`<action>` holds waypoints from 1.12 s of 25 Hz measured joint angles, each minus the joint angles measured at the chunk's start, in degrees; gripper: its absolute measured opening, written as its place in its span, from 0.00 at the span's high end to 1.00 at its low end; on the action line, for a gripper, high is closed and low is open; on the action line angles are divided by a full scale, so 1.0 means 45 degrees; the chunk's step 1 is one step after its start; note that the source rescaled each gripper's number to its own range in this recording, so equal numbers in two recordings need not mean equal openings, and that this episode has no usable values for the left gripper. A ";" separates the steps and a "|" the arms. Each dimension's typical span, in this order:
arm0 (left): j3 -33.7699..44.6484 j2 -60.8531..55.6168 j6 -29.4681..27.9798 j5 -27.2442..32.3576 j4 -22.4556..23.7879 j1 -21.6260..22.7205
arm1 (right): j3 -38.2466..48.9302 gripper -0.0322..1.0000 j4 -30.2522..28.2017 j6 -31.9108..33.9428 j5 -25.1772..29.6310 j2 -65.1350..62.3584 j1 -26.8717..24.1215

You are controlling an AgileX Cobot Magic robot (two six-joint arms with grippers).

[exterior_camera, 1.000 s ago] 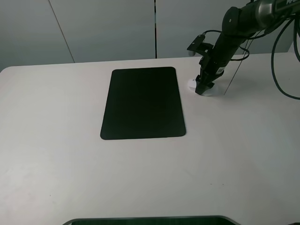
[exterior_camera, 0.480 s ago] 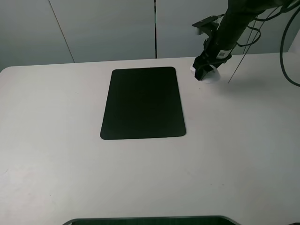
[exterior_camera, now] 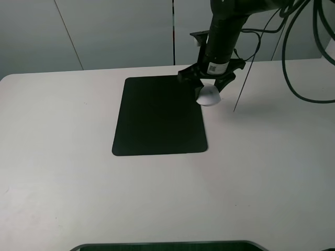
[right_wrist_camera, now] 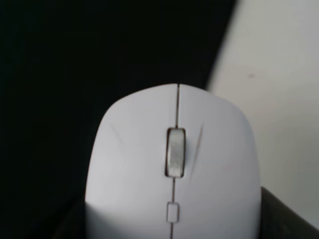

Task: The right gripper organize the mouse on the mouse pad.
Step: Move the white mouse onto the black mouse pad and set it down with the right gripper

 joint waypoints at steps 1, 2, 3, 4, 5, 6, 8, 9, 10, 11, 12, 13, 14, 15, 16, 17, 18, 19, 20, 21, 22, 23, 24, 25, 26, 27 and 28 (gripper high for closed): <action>0.0000 0.0000 0.0000 0.0000 0.0000 0.0000 | 0.0000 0.94 -0.0039 0.0573 -0.0034 0.0000 0.0305; 0.0000 0.0000 0.0000 0.0000 0.0000 0.0000 | 0.0000 0.94 -0.0151 0.1026 -0.0149 0.0000 0.0555; 0.0000 0.0000 0.0000 0.0000 0.0000 0.0000 | 0.0000 0.94 -0.0256 0.1567 -0.0254 0.0000 0.0844; 0.0000 0.0000 0.0000 0.0000 0.0000 0.0000 | 0.0000 0.94 -0.0319 0.2118 -0.0389 0.0000 0.1109; 0.0000 0.0000 0.0000 0.0000 0.0000 0.0000 | 0.0000 0.94 -0.0342 0.2663 -0.0528 0.0000 0.1310; 0.0000 0.0000 0.0000 0.0000 0.0000 0.0000 | 0.0000 0.94 -0.0342 0.3063 -0.0698 0.0000 0.1535; 0.0000 0.0000 0.0000 0.0000 0.0000 0.0000 | 0.0000 0.94 -0.0470 0.3995 -0.0990 0.0000 0.1899; 0.0000 0.0000 0.0000 0.0000 0.0000 0.0000 | 0.0000 0.94 -0.0470 0.4456 -0.1124 0.0000 0.2032; 0.0000 0.0000 0.0000 0.0000 0.0000 0.0000 | 0.0000 0.94 -0.0643 0.4823 -0.1220 0.0000 0.2178; 0.0000 0.0000 0.0000 0.0000 0.0000 0.0000 | 0.0000 0.94 -0.0704 0.5231 -0.1391 0.0000 0.2312; 0.0000 0.0000 0.0000 0.0000 0.0000 0.0000 | 0.0000 0.94 -0.0801 0.5625 -0.1607 0.0000 0.2400; 0.0000 0.0000 0.0000 0.0000 0.0000 0.0000 | 0.0000 0.94 -0.0915 0.5954 -0.1784 0.0000 0.2526; 0.0000 0.0000 0.0000 0.0000 0.0000 0.0000 | 0.0000 0.94 -0.1097 0.6381 -0.1904 0.0000 0.2625; 0.0000 0.0000 0.0000 0.0000 0.0000 0.0000 | 0.0000 0.94 -0.1271 0.6777 -0.2020 0.0000 0.2727; 0.0000 0.0000 0.0000 0.0000 0.0000 0.0000 | 0.0000 0.94 -0.1467 0.7149 -0.2138 0.0000 0.2768; 0.0000 0.0000 0.0000 0.0000 0.0000 0.0000 | 0.0000 0.94 -0.1630 0.7400 -0.2201 0.0026 0.2800; 0.0000 0.0000 0.0000 0.0000 0.0000 0.0000 | -0.0076 0.94 -0.1802 0.7665 -0.2195 0.0072 0.2838; 0.0000 0.0000 0.0000 0.0000 0.0000 0.0000 | -0.0232 0.94 -0.1998 0.7848 -0.2129 0.0227 0.2898; 0.0000 0.0000 0.0000 0.0000 0.0000 0.0000 | -0.0437 0.94 -0.2094 0.7942 -0.1949 0.0409 0.2904; 0.0000 0.0000 0.0000 0.0000 0.0000 0.0000 | -0.0741 0.94 -0.2178 0.7996 -0.1781 0.0611 0.2956; 0.0000 0.0000 0.0000 0.0000 0.0000 0.0000 | -0.1084 0.94 -0.2317 0.8026 -0.1534 0.0874 0.3007; 0.0000 0.0000 0.0000 0.0000 0.0000 0.0000 | -0.1456 0.94 -0.2364 0.8026 -0.1275 0.1154 0.3042; 0.0000 0.0000 0.0000 0.0000 0.0000 0.0000 | -0.1763 0.94 -0.2391 0.8046 -0.1073 0.1430 0.3066; 0.0000 0.0000 0.0000 0.0000 0.0000 0.0000 | -0.2106 0.94 -0.2462 0.8046 -0.0905 0.1654 0.3092; 0.0000 0.0000 0.0000 0.0000 0.0000 0.0000 | -0.2392 0.94 -0.2586 0.8046 -0.0761 0.1890 0.3118; 0.0000 0.0000 0.0000 0.0000 0.0000 0.0000 | -0.2592 0.94 -0.2655 0.8046 -0.0709 0.2096 0.3137; 0.0000 0.0000 0.0000 0.0000 0.0000 0.0000 | -0.2781 0.94 -0.2684 0.8046 -0.0702 0.2254 0.3167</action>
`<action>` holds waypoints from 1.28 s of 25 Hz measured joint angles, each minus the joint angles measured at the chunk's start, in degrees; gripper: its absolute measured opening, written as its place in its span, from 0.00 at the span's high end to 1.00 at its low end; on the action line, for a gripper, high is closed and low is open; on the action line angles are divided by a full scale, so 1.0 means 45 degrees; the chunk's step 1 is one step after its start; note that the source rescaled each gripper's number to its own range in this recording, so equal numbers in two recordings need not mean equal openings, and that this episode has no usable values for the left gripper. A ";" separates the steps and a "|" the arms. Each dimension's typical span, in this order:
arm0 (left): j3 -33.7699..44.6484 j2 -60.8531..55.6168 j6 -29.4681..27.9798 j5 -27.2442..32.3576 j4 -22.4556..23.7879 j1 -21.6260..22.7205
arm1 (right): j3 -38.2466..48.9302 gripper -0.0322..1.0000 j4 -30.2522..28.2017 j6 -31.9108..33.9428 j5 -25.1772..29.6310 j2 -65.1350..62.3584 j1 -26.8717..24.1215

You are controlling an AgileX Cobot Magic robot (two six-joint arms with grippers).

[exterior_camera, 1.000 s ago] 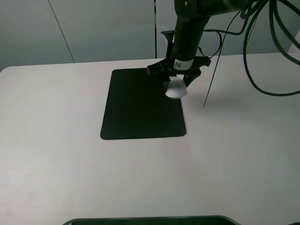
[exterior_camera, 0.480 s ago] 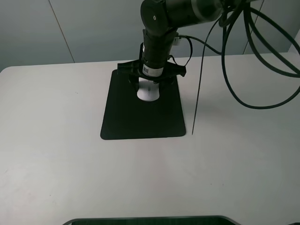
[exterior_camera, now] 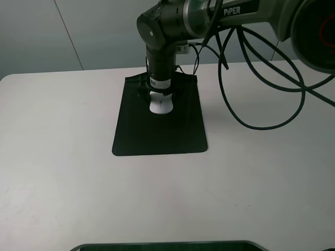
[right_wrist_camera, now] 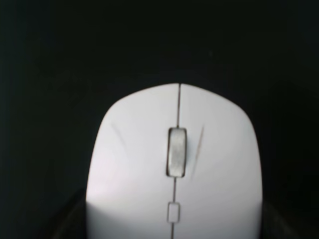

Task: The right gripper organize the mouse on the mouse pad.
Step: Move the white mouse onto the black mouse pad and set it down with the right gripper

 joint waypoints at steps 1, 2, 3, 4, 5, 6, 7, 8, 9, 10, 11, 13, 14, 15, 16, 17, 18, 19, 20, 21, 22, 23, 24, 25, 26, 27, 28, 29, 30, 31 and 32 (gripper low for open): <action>0.0000 0.0000 0.0000 0.0000 0.0000 0.0000 | -0.0132 0.94 0.0000 0.0000 0.0000 0.0158 0.0027; 0.0000 0.0000 0.0000 0.0000 0.0000 0.0000 | -0.0192 0.94 0.0000 0.0030 0.0000 0.0281 0.0088; 0.0000 0.0000 0.0000 0.0000 0.0000 0.0000 | -0.0210 0.94 0.0000 0.0030 0.0021 0.0423 0.0112; 0.0000 0.0000 0.0000 0.0000 0.0000 0.0000 | -0.0249 0.94 0.0000 0.0055 0.0049 0.0524 0.0176; 0.0000 0.0000 0.0000 0.0000 0.0000 0.0000 | -0.0255 0.94 0.0000 0.0055 0.0101 0.0659 0.0201; 0.0000 0.0000 0.0000 0.0000 0.0000 0.0000 | -0.0275 0.94 0.0000 0.0055 0.0150 0.0771 0.0220; 0.0000 0.0000 0.0000 0.0000 0.0000 0.0000 | -0.0275 0.94 0.0000 0.0086 0.0176 0.0867 0.0232; 0.0000 0.0000 0.0000 0.0000 0.0000 0.0000 | -0.0275 0.94 0.0000 0.0225 0.0212 0.0955 0.0254; 0.0000 0.0000 0.0000 0.0000 0.0000 0.0000 | -0.0275 0.94 0.0000 0.0384 0.0237 0.1025 0.0254; 0.0000 0.0000 0.0000 0.0000 0.0000 0.0000 | -0.0275 0.94 0.0000 0.0502 0.0237 0.1087 0.0254; 0.0000 0.0000 0.0000 0.0000 0.0000 0.0000 | -0.0275 0.94 0.0000 0.0624 0.0204 0.1120 0.0254; 0.0000 0.0000 0.0000 0.0000 0.0000 0.0000 | -0.0275 0.94 -0.0108 0.0742 0.0085 0.1120 0.0254; 0.0000 0.0000 0.0000 0.0000 0.0000 0.0000 | -0.0275 0.94 -0.0238 0.0769 0.0031 0.1120 0.0254; 0.0000 0.0000 0.0000 0.0000 0.0000 0.0000 | -0.0284 0.94 -0.0331 0.0796 0.0005 0.1120 0.0254; 0.0000 0.0000 0.0000 0.0000 0.0000 0.0000 | -0.0284 0.94 -0.0384 0.0824 0.0005 0.1129 0.0254; 0.0000 0.0000 0.0000 0.0000 0.0000 0.0000 | -0.0284 0.94 -0.0378 0.0847 0.0005 0.1149 0.0254; 0.0000 0.0000 0.0000 0.0000 0.0000 0.0000 | -0.0284 0.94 -0.0378 0.0847 0.0005 0.1177 0.0254; 0.0000 0.0000 0.0000 0.0000 0.0000 0.0000 | -0.0284 0.94 -0.0378 0.0847 0.0031 0.1268 0.0254; 0.0000 0.0000 0.0000 0.0000 0.0000 0.0000 | -0.0284 0.94 -0.0378 0.0847 0.0031 0.1321 0.0254; 0.0000 0.0000 0.0000 0.0000 0.0000 0.0000 | -0.0284 0.94 -0.0378 0.0847 0.0031 0.1382 0.0254; 0.0000 0.0000 0.0000 0.0000 0.0000 0.0000 | -0.0304 0.94 -0.0378 0.0847 0.0031 0.1382 0.0254; 0.0000 0.0000 0.0000 0.0000 0.0000 0.0000 | -0.0304 0.94 -0.0378 0.0847 0.0031 0.1382 0.0254; 0.0000 0.0000 0.0000 0.0000 0.0000 0.0000 | -0.0304 0.94 -0.0353 0.0847 0.0031 0.1382 0.0254; 0.0000 0.0000 0.0000 0.0000 0.0000 0.0000 | -0.0304 0.94 -0.0353 0.0847 0.0053 0.1382 0.0254; 0.0000 0.0000 0.0000 0.0000 0.0000 0.0000 | -0.0304 0.94 -0.0353 0.0847 0.0085 0.1382 0.0254; 0.0000 0.0000 0.0000 0.0000 0.0000 0.0000 | -0.0304 0.94 -0.0353 0.0847 0.0085 0.1382 0.0254; 0.0000 -0.0005 0.0000 0.0000 0.0000 0.0000 | -0.0304 0.94 -0.0353 0.0847 0.0111 0.1382 0.0254; 0.0000 0.0000 0.0000 0.0000 0.0000 0.0000 | -0.0304 0.94 -0.0331 0.0847 0.0111 0.1382 0.0254; 0.0000 0.0000 0.0000 0.0000 0.0000 0.0000 | -0.0304 0.94 -0.0331 0.0847 0.0111 0.1382 0.0254; 0.0000 -0.0005 0.0000 0.0000 0.0000 0.0000 | -0.0304 0.94 -0.0331 0.0824 0.0111 0.1382 0.0254; 0.0000 0.0000 0.0000 0.0000 0.0000 0.0000 | -0.0304 0.94 -0.0331 0.0824 0.0137 0.1382 0.0254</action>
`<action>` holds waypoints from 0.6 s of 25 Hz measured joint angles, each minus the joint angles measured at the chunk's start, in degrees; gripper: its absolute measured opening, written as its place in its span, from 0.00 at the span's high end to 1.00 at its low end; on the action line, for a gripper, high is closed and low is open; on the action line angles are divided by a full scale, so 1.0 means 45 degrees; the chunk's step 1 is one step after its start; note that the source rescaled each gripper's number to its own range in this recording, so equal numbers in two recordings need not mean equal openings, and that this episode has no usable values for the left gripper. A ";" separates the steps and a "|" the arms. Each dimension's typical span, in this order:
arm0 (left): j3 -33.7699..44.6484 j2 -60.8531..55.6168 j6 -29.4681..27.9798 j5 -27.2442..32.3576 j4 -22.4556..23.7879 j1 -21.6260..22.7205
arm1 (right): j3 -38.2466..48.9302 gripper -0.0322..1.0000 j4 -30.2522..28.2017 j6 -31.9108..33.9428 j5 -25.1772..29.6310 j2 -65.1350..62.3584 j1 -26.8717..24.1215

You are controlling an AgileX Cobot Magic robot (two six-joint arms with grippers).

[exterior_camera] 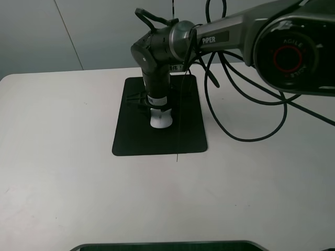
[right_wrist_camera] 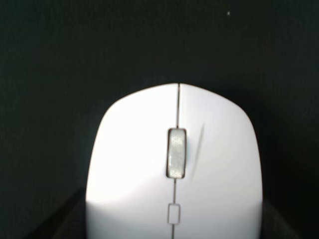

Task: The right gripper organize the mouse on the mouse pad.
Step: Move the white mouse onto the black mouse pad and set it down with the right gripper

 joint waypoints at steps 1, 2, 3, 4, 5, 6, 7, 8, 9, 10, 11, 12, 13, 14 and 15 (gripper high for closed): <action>0.0000 0.0000 0.0000 0.0000 0.0000 0.0000 | 0.0000 0.94 0.0000 0.0000 0.0000 0.0000 0.0000; 0.0000 0.0000 0.0000 0.0000 0.0000 0.0000 | 0.0000 0.94 0.0008 0.0000 0.0000 0.0000 0.0000; 0.0000 0.0000 0.0000 0.0000 0.0000 0.0000 | 0.0000 0.94 0.0008 0.0000 0.0000 0.0000 0.0000; 0.0000 0.0000 0.0000 0.0000 0.0000 0.0000 | 0.0000 0.94 0.0029 -0.0027 0.0022 0.0000 0.0000; 0.0000 0.0000 0.0000 0.0000 0.0000 0.0000 | 0.0000 0.94 0.0029 -0.0027 0.0022 0.0000 0.0000; 0.0000 0.0000 0.0000 0.0000 0.0000 0.0000 | 0.0000 0.94 0.0029 -0.0027 0.0022 0.0000 0.0000; 0.0000 0.0000 0.0000 0.0000 0.0000 0.0000 | 0.0000 0.94 0.0029 -0.0027 0.0074 0.0000 0.0000; 0.0000 0.0000 0.0000 0.0000 0.0000 0.0000 | 0.0000 0.94 0.0029 -0.0027 0.0100 0.0000 0.0000; 0.0000 0.0000 0.0000 0.0000 0.0000 0.0000 | 0.0000 0.84 0.0029 -0.0027 0.0163 0.0000 0.0000; 0.0000 0.0000 0.0000 0.0000 0.0000 0.0000 | 0.0000 0.66 0.0029 -0.0027 0.0312 0.0000 0.0000; 0.0000 0.0000 0.0000 0.0000 0.0000 0.0000 | 0.0000 0.40 0.0056 -0.0027 0.0446 0.0028 0.0000; 0.0000 0.0000 0.0000 0.0000 0.0000 0.0000 | 0.0000 0.18 0.0020 -0.0027 0.0561 0.0028 0.0000; 0.0000 0.0000 0.0000 0.0000 0.0000 0.0000 | 0.0000 0.08 0.0020 -0.0095 0.0591 0.0028 0.0000; 0.0000 0.0000 0.0000 0.0000 0.0000 0.0000 | 0.0000 0.04 0.0020 -0.0120 0.0616 0.0005 0.0009; 0.0000 0.0000 0.0000 0.0000 0.0000 0.0000 | 0.0000 0.02 0.0020 -0.0149 0.0664 -0.0023 0.0009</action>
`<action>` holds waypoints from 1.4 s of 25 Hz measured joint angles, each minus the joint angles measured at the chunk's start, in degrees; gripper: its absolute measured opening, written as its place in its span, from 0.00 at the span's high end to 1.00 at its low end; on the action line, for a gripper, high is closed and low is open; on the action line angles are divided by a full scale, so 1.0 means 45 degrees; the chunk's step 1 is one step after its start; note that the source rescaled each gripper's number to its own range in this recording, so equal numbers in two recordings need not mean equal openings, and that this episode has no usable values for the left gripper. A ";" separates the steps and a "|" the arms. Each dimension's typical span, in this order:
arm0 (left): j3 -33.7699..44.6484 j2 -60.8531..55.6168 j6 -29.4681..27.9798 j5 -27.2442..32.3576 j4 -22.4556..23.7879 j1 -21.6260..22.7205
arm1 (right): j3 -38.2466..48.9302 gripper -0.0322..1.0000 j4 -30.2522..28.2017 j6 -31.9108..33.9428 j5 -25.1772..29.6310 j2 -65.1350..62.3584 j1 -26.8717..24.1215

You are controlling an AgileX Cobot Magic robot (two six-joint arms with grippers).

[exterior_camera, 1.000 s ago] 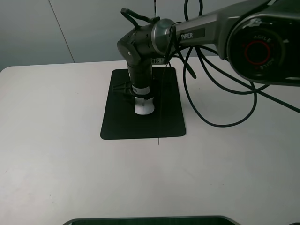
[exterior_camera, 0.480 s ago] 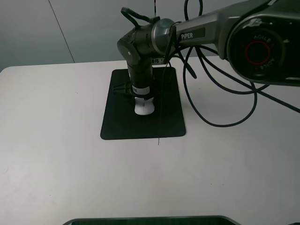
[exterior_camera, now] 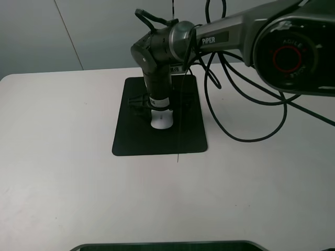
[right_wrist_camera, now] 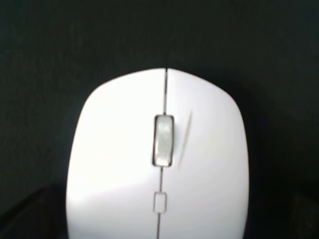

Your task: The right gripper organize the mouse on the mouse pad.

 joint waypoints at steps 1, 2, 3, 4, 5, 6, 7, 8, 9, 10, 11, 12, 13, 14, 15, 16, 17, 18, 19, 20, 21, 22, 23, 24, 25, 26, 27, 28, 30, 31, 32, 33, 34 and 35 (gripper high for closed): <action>0.0000 0.0000 0.0000 0.0000 0.0000 0.0000 | 0.0000 0.01 0.0000 0.0000 0.0056 -0.0063 0.0000; 0.0000 -0.0005 0.0000 0.0000 0.0000 0.0000 | 0.0000 0.01 0.0024 -0.0026 0.0113 -0.0119 0.0000; 0.0000 -0.0005 0.0000 0.0000 0.0000 0.0000 | 0.0000 0.01 0.0024 -0.0026 0.0138 -0.0179 0.0000; 0.0000 0.0000 0.0000 0.0000 0.0000 0.0000 | 0.0000 0.01 0.0024 -0.0026 0.0185 -0.0314 0.0000; 0.0000 0.0000 0.0000 0.0000 0.0000 0.0000 | 0.0000 0.01 0.0024 -0.0026 0.0224 -0.0439 0.0000; 0.0000 0.0000 0.0000 0.0000 0.0000 0.0000 | 0.0000 0.01 0.0024 -0.0030 0.0273 -0.0586 0.0000; 0.0000 0.0000 0.0000 0.0000 0.0000 0.0000 | 0.0000 0.01 0.0024 -0.0058 0.0334 -0.0719 0.0000; 0.0000 0.0000 0.0000 0.0000 0.0000 0.0000 | 0.0000 0.01 0.0024 -0.0174 0.0377 -0.0901 0.0000; 0.0000 -0.0005 0.0000 0.0000 0.0000 0.0000 | 0.0000 0.01 0.0024 -0.0329 0.0452 -0.1119 0.0000; 0.0000 0.0000 0.0000 0.0000 0.0000 0.0000 | 0.0000 0.01 0.0024 -0.0454 0.0524 -0.1317 0.0000; 0.0000 0.0000 0.0000 0.0000 0.0000 0.0000 | 0.0000 0.01 0.0024 -0.0605 0.0616 -0.1564 0.0000; 0.0000 -0.0005 0.0000 0.0000 0.0000 0.0000 | 0.0000 0.01 0.0004 -0.0748 0.0712 -0.1803 0.0000; 0.0000 0.0000 0.0000 0.0000 0.0000 0.0000 | 0.0000 0.01 0.0004 -0.0857 0.0837 -0.2033 0.0000; 0.0000 0.0000 0.0000 0.0000 0.0000 0.0000 | 0.0000 0.01 0.0004 -0.1028 0.0959 -0.2222 0.0000; 0.0000 -0.0005 0.0000 0.0000 0.0000 0.0000 | -0.0032 0.01 0.0096 -0.1207 0.1122 -0.2421 -0.0053; 0.0000 0.0000 0.0000 0.0000 0.0000 0.0000 | -0.0030 0.01 0.0196 -0.1452 0.1277 -0.2605 -0.0120; 0.0000 0.0000 0.0000 0.0000 0.0000 0.0000 | -0.0030 0.01 0.0376 -0.1718 0.1432 -0.2772 -0.0246; 0.0000 -0.0005 0.0000 0.0000 0.0000 0.0000 | -0.0030 0.01 0.0584 -0.2095 0.1551 -0.2902 -0.0406; 0.0000 0.0000 0.0000 0.0000 0.0000 0.0000 | 0.0080 0.01 0.0759 -0.2426 0.1689 -0.3074 -0.0587; 0.0000 0.0000 0.0000 0.0000 0.0000 0.0000 | 0.0246 0.01 0.0876 -0.2663 0.1781 -0.3288 -0.0746; 0.0000 -0.0005 0.0000 0.0000 0.0000 0.0000 | 0.0556 0.01 0.0997 -0.2901 0.1807 -0.3514 -0.0956; 0.0000 0.0000 0.0000 0.0000 0.0000 0.0000 | 0.0964 0.01 0.1094 -0.3077 0.1802 -0.3807 -0.1176; 0.0000 0.0000 0.0000 0.0000 0.0000 0.0000 | 0.1470 0.01 0.1150 -0.3250 0.1776 -0.4131 -0.1377; 0.0000 0.0000 0.0000 0.0000 0.0000 0.0000 | 0.1957 0.01 0.1183 -0.3345 0.1650 -0.4490 -0.1646; 0.0000 0.0000 0.0000 0.0000 0.0000 0.0000 | 0.2597 0.01 0.1270 -0.3470 0.1544 -0.4809 -0.1959; 0.0000 0.0000 0.0000 0.0000 0.0000 0.0000 | 0.3272 0.01 0.1422 -0.3679 0.1397 -0.5203 -0.2305; 0.0000 0.0000 0.0000 0.0000 0.0000 0.0000 | 0.3856 0.01 0.1504 -0.3861 0.1243 -0.5611 -0.2607; 0.0000 0.0000 0.0000 0.0000 0.0000 0.0000 | 0.4555 0.01 0.1585 -0.4038 0.1089 -0.5977 -0.3002; 0.0000 0.0000 0.0000 0.0000 0.0000 0.0000 | 0.5912 0.01 0.1702 -0.4322 0.0882 -0.6874 -0.3790; 0.0000 0.0000 0.0000 0.0000 0.0000 0.0000 | 0.6443 0.01 0.1702 -0.4412 0.0794 -0.7345 -0.4243; 0.0000 0.0000 0.0000 0.0000 0.0000 0.0000 | 0.7050 0.00 0.1702 -0.4545 0.0758 -0.7754 -0.4702; 0.0000 0.0000 0.0000 0.0000 0.0000 0.0000 | 0.7615 0.01 0.1702 -0.4736 0.0675 -0.8271 -0.5162; 0.0000 0.0000 0.0000 0.0000 0.0000 0.0000 | 0.8144 0.01 0.1702 -0.4910 0.0606 -0.8785 -0.5541; 0.0000 0.0000 0.0000 0.0000 0.0000 0.0000 | 0.8553 0.01 0.1702 -0.5069 0.0572 -0.9336 -0.5987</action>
